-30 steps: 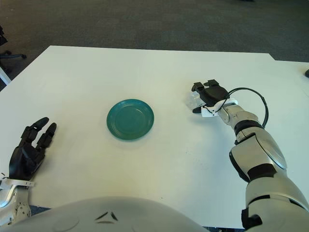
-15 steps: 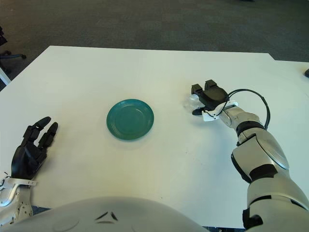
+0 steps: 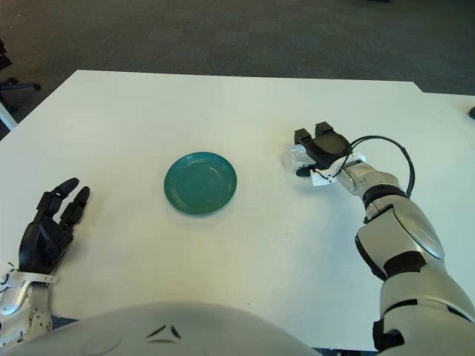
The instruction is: Put the bottle into the plate.
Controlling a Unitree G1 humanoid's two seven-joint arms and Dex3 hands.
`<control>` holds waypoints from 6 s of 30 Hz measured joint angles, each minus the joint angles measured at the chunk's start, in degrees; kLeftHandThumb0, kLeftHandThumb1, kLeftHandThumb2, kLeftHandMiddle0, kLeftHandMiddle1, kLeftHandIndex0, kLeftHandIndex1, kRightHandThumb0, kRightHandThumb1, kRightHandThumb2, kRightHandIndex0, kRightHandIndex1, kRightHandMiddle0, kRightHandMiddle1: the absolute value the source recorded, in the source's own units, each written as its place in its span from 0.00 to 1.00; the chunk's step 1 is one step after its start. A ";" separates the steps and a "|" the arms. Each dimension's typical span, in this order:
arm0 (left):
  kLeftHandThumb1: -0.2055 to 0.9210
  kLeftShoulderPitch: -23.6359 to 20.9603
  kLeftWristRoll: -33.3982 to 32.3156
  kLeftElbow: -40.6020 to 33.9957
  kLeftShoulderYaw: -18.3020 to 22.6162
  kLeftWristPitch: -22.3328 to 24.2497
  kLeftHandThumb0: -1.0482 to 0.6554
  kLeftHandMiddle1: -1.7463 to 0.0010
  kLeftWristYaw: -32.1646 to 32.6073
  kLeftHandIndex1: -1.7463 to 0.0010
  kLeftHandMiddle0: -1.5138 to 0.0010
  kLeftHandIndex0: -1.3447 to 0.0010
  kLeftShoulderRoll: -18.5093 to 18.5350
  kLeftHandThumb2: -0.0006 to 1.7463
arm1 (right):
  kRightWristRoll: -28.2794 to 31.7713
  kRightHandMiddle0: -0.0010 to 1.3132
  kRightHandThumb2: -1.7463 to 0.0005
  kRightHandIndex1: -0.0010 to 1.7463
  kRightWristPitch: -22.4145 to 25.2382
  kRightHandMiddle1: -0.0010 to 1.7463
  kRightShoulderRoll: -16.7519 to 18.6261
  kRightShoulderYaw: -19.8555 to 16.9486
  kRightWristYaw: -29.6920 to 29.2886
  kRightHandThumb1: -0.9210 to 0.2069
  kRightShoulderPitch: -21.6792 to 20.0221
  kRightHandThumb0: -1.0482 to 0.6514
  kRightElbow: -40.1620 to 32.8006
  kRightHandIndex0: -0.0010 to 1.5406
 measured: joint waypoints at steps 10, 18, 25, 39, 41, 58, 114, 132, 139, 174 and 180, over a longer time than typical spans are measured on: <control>1.00 -0.57 0.15 0.34 -0.50 -0.39 0.09 1.00 0.23 0.58 0.81 1.00 0.00 0.56 | 0.02 0.64 0.66 1.00 0.11 1.00 0.01 -0.24 0.09 0.00 0.01 0.33 0.00 0.65; 1.00 -0.69 0.35 0.48 -0.69 -0.56 0.09 1.00 0.59 0.58 0.81 1.00 0.00 0.56 | 0.78 0.60 0.64 1.00 -1.58 1.00 0.06 -1.50 1.64 0.00 0.16 0.36 -1.06 0.62; 1.00 -1.19 0.48 0.70 -0.94 -0.62 0.09 1.00 0.84 0.58 0.81 1.00 0.00 0.56 | 1.16 0.57 0.64 1.00 -5.26 1.00 -0.03 -2.76 2.94 0.00 -0.02 0.36 -3.53 0.60; 1.00 -1.94 0.71 1.53 -1.05 -1.04 0.09 1.00 1.02 0.58 0.81 1.00 0.02 0.56 | 2.10 0.59 0.65 1.00 -12.53 1.00 -0.16 -6.41 2.77 0.00 -2.36 0.35 -11.05 0.60; 1.00 -2.04 0.91 1.71 -1.08 -1.15 0.09 1.00 1.04 0.58 0.81 1.00 0.02 0.56 | 2.35 0.59 0.65 1.00 -13.17 1.00 -0.16 -6.83 4.09 0.00 -3.03 0.35 -12.31 0.61; 1.00 -3.10 2.20 2.79 -1.33 -2.23 0.09 1.00 2.14 0.58 0.81 1.00 -0.30 0.56 | 1.80 0.62 0.65 1.00 -13.39 1.00 3.97 -6.78 9.33 0.00 -6.59 0.35 -16.71 0.63; 1.00 -2.32 10.24 -1.46 -8.43 -3.69 0.09 1.00 10.68 0.58 0.81 1.00 -5.05 0.56 | -1.98 0.61 0.61 1.00 -21.00 1.00 19.48 0.03 12.57 0.00 -5.27 0.35 -28.15 0.65; 1.00 -2.77 11.14 -1.42 -8.61 -3.85 0.09 1.00 11.51 0.58 0.81 1.00 -5.32 0.56 | -2.10 0.65 0.61 1.00 -21.60 1.00 18.40 0.01 11.93 0.00 -5.24 0.35 -27.85 0.67; 1.00 -2.88 11.16 -1.38 -8.63 -3.85 0.09 1.00 11.63 0.58 0.81 1.00 -5.32 0.56 | -2.55 0.66 0.61 1.00 -21.61 1.00 18.25 0.02 11.19 0.00 -5.24 0.35 -27.80 0.67; 1.00 -3.12 11.14 -1.18 -8.62 -3.80 0.09 1.00 11.64 0.58 0.81 1.00 -5.32 0.56 | 2.82 0.00 0.53 0.01 -24.26 0.02 14.65 -2.47 21.74 0.00 0.08 0.00 -32.72 0.00; 1.00 -3.13 11.14 -1.10 -8.62 -3.81 0.09 1.00 11.65 0.58 0.81 1.00 -5.32 0.56 | -0.41 0.00 0.53 0.00 -22.65 0.00 13.61 -3.21 18.34 0.00 0.65 0.00 -35.80 0.00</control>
